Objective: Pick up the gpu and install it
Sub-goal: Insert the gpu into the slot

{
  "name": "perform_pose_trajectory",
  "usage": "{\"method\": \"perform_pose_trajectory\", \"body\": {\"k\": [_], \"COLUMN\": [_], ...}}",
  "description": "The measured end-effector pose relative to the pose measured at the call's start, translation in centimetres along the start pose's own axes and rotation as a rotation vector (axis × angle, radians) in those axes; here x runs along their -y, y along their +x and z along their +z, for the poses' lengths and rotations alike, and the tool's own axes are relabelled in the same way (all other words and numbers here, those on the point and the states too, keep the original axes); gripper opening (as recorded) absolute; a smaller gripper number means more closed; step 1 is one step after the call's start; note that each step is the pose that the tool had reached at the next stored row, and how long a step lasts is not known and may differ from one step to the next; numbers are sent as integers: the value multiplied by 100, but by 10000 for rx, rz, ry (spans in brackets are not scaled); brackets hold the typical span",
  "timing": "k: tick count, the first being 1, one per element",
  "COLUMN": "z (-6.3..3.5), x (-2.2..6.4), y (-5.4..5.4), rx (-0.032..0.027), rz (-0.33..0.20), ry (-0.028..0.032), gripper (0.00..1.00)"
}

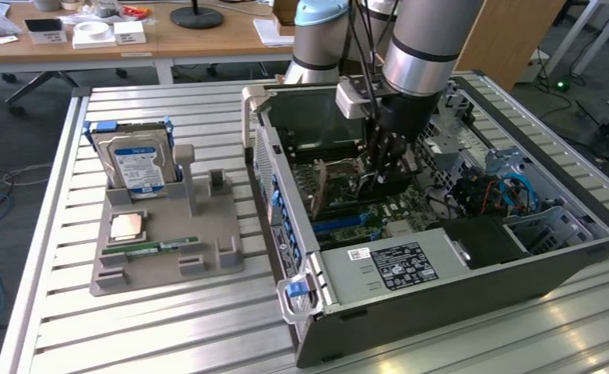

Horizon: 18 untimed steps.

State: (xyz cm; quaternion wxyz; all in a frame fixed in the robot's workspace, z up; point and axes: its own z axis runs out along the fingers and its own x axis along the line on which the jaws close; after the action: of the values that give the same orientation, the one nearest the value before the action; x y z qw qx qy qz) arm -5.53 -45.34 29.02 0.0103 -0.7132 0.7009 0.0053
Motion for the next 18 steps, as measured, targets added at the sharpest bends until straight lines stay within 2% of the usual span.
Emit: {"method": "perform_pose_trajectory", "body": {"k": [18], "z": [0], "x": [-83], "y": [0], "rx": [0], "rz": [-1], "ry": [13], "gripper": [26]}}
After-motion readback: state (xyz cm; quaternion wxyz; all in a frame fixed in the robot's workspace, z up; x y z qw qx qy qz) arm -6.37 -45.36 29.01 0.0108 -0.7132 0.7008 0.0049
